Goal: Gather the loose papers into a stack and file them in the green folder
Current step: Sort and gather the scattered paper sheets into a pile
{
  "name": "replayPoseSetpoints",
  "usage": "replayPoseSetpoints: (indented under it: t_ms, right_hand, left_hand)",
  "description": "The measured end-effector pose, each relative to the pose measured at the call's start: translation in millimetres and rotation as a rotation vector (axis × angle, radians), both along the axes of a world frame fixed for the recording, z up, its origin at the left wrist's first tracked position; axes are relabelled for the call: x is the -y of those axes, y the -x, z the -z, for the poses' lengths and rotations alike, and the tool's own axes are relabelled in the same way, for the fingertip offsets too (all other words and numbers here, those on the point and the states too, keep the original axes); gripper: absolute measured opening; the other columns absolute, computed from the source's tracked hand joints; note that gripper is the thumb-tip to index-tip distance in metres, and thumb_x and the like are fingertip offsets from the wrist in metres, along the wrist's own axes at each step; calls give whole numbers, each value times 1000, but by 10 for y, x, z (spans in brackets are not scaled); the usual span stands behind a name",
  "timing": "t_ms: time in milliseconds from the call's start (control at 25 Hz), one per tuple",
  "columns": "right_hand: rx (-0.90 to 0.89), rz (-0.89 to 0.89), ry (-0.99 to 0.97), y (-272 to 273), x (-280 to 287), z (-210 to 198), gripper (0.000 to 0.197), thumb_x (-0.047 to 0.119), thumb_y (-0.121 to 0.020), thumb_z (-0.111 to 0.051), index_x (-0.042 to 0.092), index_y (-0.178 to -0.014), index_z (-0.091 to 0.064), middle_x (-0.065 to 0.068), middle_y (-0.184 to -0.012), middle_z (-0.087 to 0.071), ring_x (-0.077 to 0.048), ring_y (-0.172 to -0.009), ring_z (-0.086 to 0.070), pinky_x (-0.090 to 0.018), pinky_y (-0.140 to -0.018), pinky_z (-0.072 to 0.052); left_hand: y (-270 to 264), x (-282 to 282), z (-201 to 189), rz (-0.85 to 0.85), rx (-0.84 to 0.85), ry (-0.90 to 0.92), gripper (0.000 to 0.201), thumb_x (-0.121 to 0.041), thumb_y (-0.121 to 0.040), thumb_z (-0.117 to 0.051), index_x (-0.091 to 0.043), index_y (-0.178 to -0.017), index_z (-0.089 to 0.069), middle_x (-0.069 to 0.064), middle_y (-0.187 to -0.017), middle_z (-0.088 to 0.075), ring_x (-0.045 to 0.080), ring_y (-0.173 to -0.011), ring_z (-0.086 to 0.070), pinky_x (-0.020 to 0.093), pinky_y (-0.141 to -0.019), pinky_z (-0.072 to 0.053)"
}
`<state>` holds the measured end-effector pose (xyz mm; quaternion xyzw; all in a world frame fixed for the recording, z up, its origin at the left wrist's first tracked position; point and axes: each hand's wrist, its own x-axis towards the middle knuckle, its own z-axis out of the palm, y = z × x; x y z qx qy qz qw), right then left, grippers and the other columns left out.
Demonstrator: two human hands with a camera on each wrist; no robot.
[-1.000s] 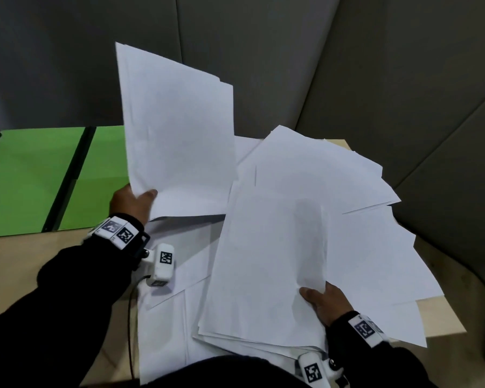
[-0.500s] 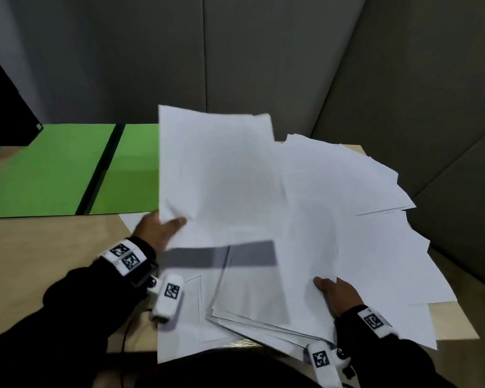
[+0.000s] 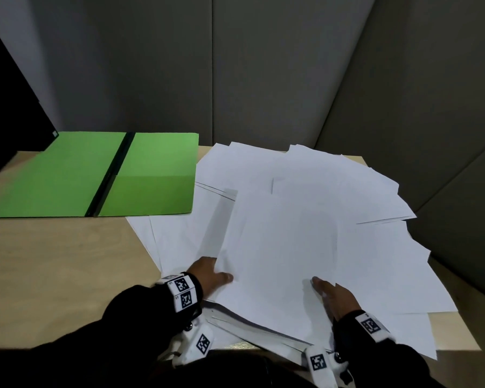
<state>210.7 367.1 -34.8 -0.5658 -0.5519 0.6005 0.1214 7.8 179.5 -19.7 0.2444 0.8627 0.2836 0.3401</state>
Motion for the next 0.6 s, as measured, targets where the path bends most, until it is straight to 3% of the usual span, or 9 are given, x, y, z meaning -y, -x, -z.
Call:
replayPoseSetpoints:
  t_ms: [80, 200, 320, 400, 440, 520, 600]
  right_hand:
    - [19, -6, 0, -26, 16, -42, 13, 18, -79, -68, 5, -80, -69, -18, -87, -68, -27, -78, -60, -38, -80, -46]
    - [38, -55, -18, -51, 24, -13, 38, 15, -63, -74, -3, -96, -66, -15, -79, -66, -31, -76, -62, -38, -76, -50]
    - [94, -114, -81, -59, 44, -70, 18, 7, -77, -68, 0, -93, -63, -16, -80, -64, -25, -68, -59, -31, -60, -45]
    - [105, -149, -115, -79, 33, -84, 12, 6, -81, -64, 1, -92, -61, -17, -85, -62, -19, -64, -55, -26, -55, -40]
    - [95, -168, -114, -86, 38, -94, 17, 10, -78, -67, 1, -92, -61, -17, -85, -62, -18, -64, -54, -25, -54, -39]
    - [93, -209, -114, -81, 40, -106, 37, 25, -62, -68, 2, -90, -61, -16, -83, -62, -20, -66, -55, -25, -54, -39]
    - [112, -233, -123, -72, 23, -95, 49, 31, -52, -57, 2, -91, -61, -17, -87, -62, -25, -72, -56, -23, -55, -39]
  left_hand:
    - [-34, -48, 1, 37, -19, 14, 36, -32, -83, -67, -13, -113, -63, -1, -96, -60, 15, -86, -54, 17, -76, -37]
    - [-55, -70, -11, 57, 6, -19, 35, -32, -83, -67, -14, -114, -63, 0, -102, -64, 14, -88, -55, 18, -78, -38]
    - [24, -3, -24, -9, 30, -121, 27, -37, -79, -69, -20, -99, -63, -5, -86, -63, 16, -83, -59, 23, -73, -42]
    - [146, 79, -43, -169, 28, -186, 27, -33, -77, -72, -19, -97, -59, -5, -74, -58, 17, -74, -57, 24, -66, -44]
    - [239, 133, -47, -250, 5, -191, 33, -28, -78, -74, -19, -105, -58, -2, -77, -59, 18, -76, -58, 24, -69, -46]
    - [458, 269, -53, -355, -118, -122, 54, -26, -76, -75, -16, -124, -51, 7, -104, -61, 23, -96, -60, 28, -85, -46]
    - [672, 406, -39, -454, -219, -9, 75, -30, -73, -77, -13, -136, -40, 14, -131, -46, 30, -120, -50, 33, -101, -40]
